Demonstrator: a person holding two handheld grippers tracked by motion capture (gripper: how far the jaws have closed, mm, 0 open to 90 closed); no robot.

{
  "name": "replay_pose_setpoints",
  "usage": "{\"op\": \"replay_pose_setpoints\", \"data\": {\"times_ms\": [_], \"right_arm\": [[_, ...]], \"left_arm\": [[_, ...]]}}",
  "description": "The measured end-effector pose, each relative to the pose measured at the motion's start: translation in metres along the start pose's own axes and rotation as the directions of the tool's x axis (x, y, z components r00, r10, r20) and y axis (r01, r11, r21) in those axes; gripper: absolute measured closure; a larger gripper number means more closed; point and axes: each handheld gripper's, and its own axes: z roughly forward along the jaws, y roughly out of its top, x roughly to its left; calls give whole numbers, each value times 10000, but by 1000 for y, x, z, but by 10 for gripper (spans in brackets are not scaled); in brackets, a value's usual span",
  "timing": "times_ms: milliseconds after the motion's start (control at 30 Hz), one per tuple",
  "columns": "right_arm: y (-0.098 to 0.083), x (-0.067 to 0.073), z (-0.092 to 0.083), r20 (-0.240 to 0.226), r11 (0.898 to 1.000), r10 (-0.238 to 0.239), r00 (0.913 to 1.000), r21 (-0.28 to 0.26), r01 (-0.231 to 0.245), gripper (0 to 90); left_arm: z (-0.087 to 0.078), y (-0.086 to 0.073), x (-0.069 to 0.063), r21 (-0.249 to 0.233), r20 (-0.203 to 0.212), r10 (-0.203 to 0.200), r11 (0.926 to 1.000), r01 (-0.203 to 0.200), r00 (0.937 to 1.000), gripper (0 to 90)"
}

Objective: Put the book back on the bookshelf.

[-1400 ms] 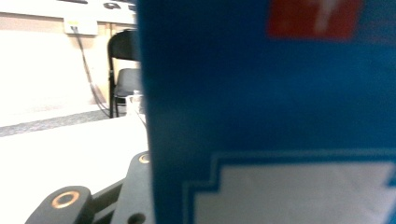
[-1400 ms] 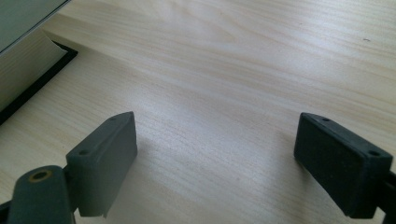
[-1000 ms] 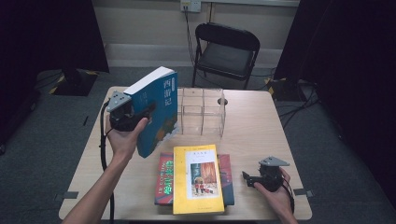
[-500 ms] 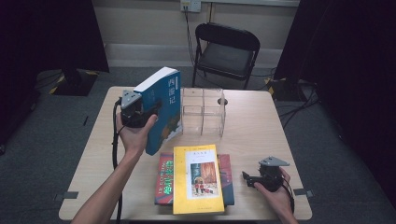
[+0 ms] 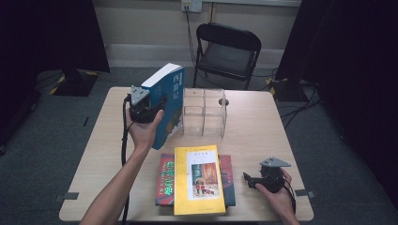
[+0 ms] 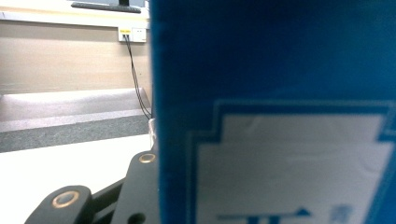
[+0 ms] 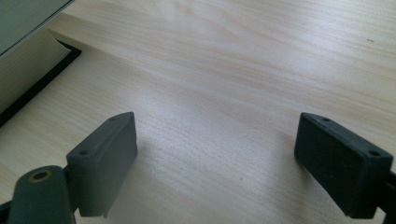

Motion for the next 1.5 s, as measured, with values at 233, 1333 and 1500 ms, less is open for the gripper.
{"op": "replay_pose_setpoints", "data": {"times_ms": [233, 1333, 1500], "right_arm": [[0, 0, 0, -1, 10000, 1, 10000, -1, -1, 128], [0, 0, 0, -143, 9999, -151, 9998, -18, 151, 130], [0, 1, 0, -150, 9999, -132, 9998, -9, 132, 129]], "left_arm": [[13, -3, -1, -112, -170, 93, 9999, -95, 9998, 619], [-7, -50, 2, 390, 274, 234, 9989, -244, 9994, 591], [-16, -47, 0, 294, 359, 224, 9993, -235, 9991, 569]]}}
